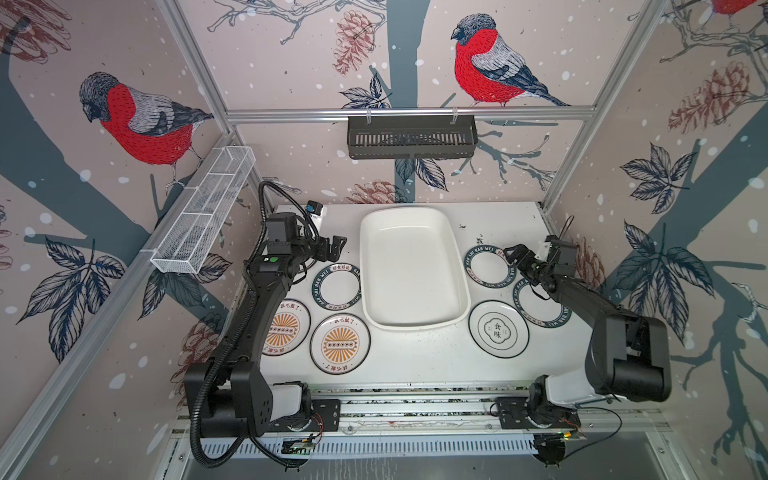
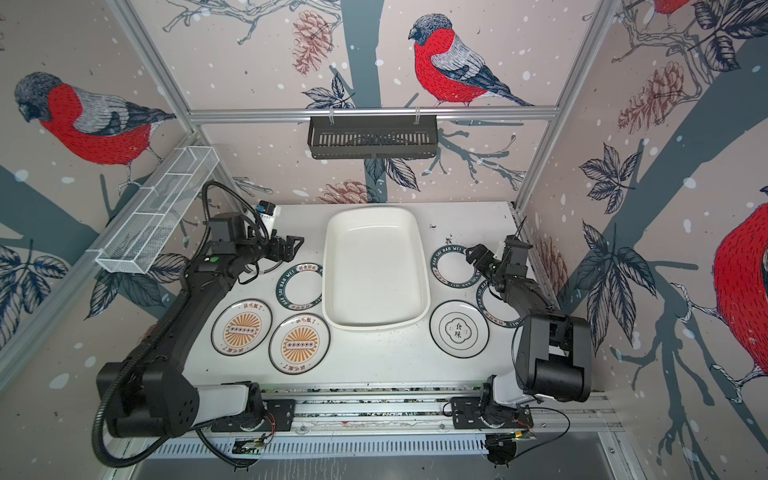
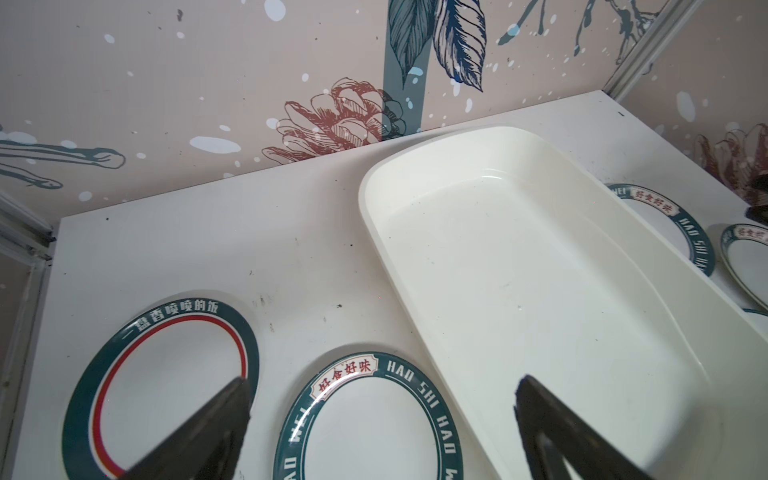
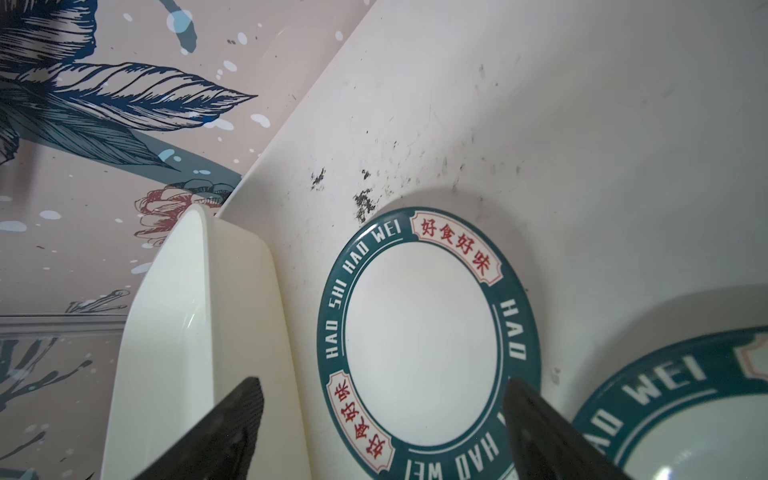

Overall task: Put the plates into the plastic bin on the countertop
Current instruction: 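Reach the right gripper toward the farthest green-rimmed plate while the left arm rises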

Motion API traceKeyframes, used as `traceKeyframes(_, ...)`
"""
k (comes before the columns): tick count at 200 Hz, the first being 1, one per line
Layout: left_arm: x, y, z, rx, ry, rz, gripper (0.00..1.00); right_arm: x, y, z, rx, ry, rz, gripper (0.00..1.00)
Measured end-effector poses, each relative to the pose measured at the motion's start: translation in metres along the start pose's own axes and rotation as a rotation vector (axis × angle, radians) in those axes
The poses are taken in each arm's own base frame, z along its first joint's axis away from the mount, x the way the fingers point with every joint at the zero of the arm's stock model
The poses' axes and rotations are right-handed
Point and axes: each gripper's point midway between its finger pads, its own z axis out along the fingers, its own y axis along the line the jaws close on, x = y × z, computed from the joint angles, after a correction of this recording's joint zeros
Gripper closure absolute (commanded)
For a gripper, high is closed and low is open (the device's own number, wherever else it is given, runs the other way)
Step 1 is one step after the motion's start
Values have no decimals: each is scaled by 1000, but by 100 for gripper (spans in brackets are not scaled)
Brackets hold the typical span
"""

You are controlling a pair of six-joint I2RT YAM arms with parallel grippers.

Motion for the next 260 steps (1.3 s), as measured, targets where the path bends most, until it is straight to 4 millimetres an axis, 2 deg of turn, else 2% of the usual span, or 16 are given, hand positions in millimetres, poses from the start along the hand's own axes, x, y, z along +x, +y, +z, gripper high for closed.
traceKeyframes(34, 14, -16, 3, 77, 57, -25, 1, -11, -7, 2, 1, 8, 16, 9)
traceKeyframes(50, 18, -25, 4, 108, 72, -28, 1, -23, -12, 5, 17, 5, 18, 11)
traceKeyframes(65, 23, -31, 5, 129, 85, -29, 1, -35, -21, 13, 29, 10, 17, 16)
traceKeyframes(85, 31, -39, 5, 149, 103, -28, 1, -40, -30, 27, 43, 48, 21, 16)
traceKeyframes(109, 33, -48, 6, 167, 107, -12, 1, -38, -38, 42, 42, 94, 21, 24)
traceKeyframes(131, 34, -53, 6, 184, 109, -8, 1, -32, -51, 52, 52, 136, 31, 24)
traceKeyframes(164, 35, -58, 7, 203, 112, -6, 1, -27, -58, 63, 56, 177, 27, 26)
traceKeyframes(181, 37, -58, 8, 205, 115, -8, 1, -26, -60, 66, 54, 192, 27, 27)
traceKeyframes(193, 38, -59, 8, 211, 117, -10, 1, -26, -62, 68, 52, 201, 21, 31)
traceKeyframes(260, 39, -61, 9, 228, 120, -16, 1, -19, -65, 76, 37, 245, 21, 35)
